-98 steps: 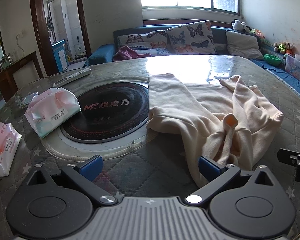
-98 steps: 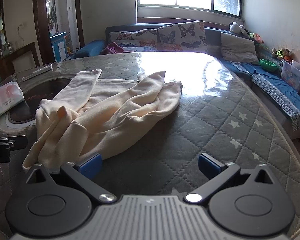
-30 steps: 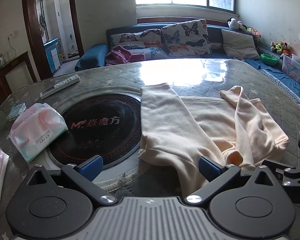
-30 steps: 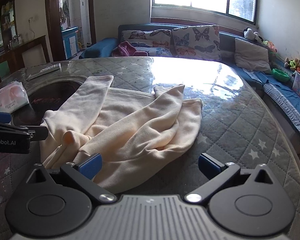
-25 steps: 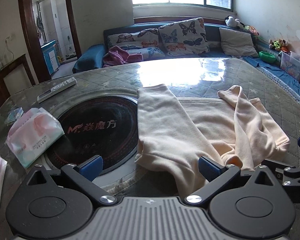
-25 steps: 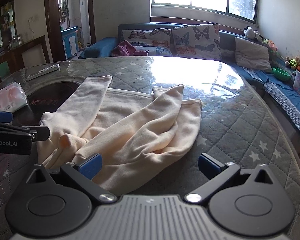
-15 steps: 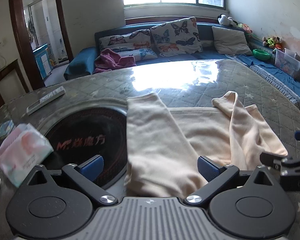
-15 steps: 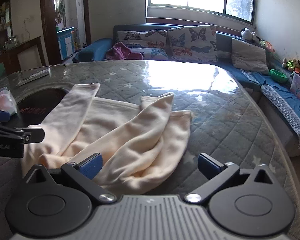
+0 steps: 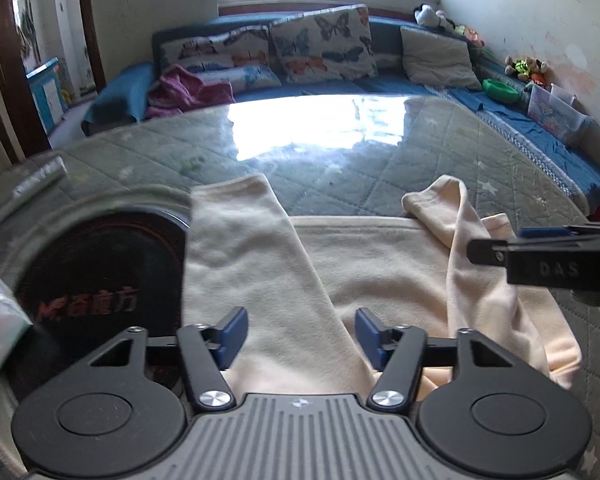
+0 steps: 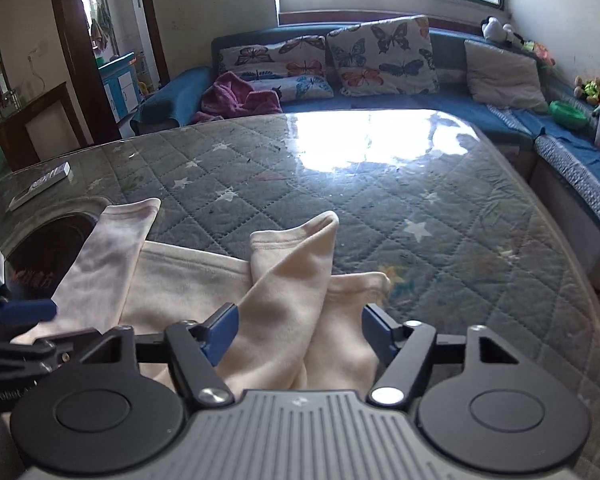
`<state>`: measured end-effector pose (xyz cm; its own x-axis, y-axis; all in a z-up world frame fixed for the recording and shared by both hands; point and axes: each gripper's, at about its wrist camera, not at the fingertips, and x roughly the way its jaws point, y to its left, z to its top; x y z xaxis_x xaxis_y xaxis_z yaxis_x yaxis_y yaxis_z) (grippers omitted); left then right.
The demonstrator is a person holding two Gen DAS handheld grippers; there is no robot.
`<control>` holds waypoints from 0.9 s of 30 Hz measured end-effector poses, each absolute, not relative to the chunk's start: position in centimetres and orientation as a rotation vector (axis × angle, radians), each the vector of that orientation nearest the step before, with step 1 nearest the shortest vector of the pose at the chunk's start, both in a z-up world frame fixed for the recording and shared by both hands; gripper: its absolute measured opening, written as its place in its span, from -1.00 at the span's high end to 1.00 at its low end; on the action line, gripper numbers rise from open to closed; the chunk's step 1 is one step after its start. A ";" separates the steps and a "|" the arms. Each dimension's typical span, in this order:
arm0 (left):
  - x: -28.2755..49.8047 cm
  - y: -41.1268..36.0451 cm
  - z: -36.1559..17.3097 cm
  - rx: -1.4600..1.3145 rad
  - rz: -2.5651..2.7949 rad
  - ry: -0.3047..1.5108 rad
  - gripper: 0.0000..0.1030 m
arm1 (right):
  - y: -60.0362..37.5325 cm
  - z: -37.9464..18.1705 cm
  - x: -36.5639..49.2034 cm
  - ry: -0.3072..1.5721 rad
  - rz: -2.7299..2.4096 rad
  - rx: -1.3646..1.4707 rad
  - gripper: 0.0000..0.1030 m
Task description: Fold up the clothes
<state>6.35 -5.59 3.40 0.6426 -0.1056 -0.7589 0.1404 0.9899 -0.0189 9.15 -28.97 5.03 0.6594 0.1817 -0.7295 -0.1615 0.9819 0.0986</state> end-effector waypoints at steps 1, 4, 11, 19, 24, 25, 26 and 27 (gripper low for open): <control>6.6 -5.6 3.1 0.039 -0.143 0.868 -0.12 | -28.9 4.8 9.6 0.838 0.198 0.029 -0.22; 7.1 -5.4 2.6 0.029 -0.161 0.884 0.00 | -28.6 4.0 10.5 0.869 0.215 0.038 0.10; 7.2 -5.0 2.7 -0.004 -0.188 0.880 0.12 | -29.5 4.4 9.7 0.841 0.215 0.057 0.78; 7.1 -6.3 2.4 0.048 -0.200 0.873 0.16 | -31.9 6.6 6.8 0.777 0.180 0.052 0.80; 6.7 -5.8 2.4 0.079 -0.196 0.849 0.84 | -34.2 7.9 3.9 0.731 0.133 0.059 0.80; 6.5 -5.5 2.5 0.074 -0.193 0.843 0.85 | -34.7 8.0 3.2 0.723 0.121 0.060 0.80; 6.3 -5.2 2.7 0.069 -0.190 0.834 0.90 | -35.1 8.2 2.5 0.716 0.110 0.060 0.80; 5.9 -4.9 3.1 0.065 -0.187 0.821 0.91 | -35.6 8.3 1.8 0.709 0.099 0.060 0.80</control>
<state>5.87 -4.93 3.07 0.6659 -0.1403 -0.7327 0.1903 0.9816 -0.0150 1.78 -35.59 8.35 0.7549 0.1110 -0.6463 -0.0700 0.9936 0.0889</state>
